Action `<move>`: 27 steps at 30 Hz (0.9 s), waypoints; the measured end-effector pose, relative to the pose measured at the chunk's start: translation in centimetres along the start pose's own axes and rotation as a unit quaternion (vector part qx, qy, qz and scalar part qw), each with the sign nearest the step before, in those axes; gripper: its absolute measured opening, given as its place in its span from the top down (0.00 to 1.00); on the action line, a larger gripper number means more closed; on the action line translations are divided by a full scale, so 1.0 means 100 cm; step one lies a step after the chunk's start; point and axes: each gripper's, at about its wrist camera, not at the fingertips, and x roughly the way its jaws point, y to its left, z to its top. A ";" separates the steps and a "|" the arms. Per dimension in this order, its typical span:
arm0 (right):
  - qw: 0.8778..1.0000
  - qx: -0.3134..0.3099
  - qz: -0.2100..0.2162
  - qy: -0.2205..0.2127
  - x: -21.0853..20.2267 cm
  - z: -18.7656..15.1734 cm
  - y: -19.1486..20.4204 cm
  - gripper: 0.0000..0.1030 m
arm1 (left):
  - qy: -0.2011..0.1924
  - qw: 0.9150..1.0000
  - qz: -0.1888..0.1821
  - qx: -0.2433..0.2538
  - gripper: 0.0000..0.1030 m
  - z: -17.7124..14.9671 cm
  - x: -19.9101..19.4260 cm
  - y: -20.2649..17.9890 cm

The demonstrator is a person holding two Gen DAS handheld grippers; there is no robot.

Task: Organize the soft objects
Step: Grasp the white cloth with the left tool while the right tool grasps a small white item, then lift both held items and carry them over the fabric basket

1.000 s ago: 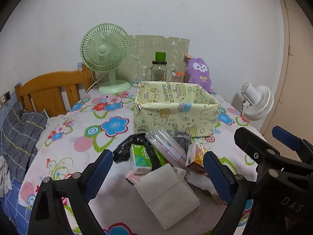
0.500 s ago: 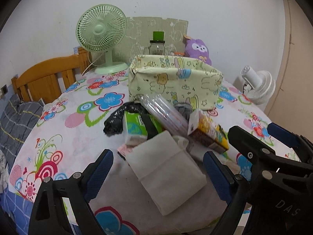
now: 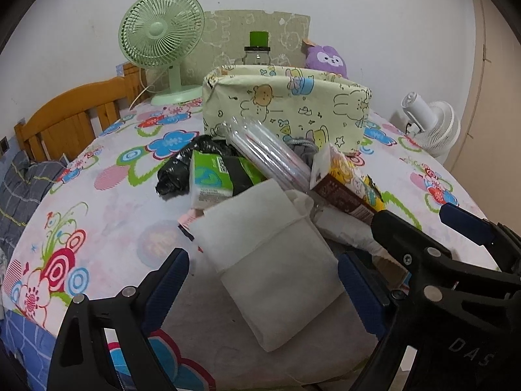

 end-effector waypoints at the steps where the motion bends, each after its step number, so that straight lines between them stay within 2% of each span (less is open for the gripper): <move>1: 1.000 0.000 0.001 0.003 0.001 -0.001 0.000 0.12 | -0.001 1.000 0.000 0.000 0.10 -0.001 0.001 0.000; 10: 1.000 0.010 0.010 0.028 0.013 -0.006 0.001 0.17 | 0.001 1.000 -0.018 0.011 0.41 -0.006 0.001 -0.007; 16: 0.999 0.006 0.015 0.034 0.017 -0.008 0.008 0.38 | -0.002 0.999 -0.023 0.023 0.55 -0.007 -0.001 -0.012; 23: 0.998 -0.006 0.044 0.039 0.016 -0.009 0.020 0.73 | -0.005 0.999 -0.029 0.035 0.67 -0.007 -0.003 -0.018; 27: 0.998 -0.008 0.052 0.042 0.018 -0.007 0.023 0.81 | -0.005 0.999 -0.032 0.035 0.71 -0.008 -0.004 -0.017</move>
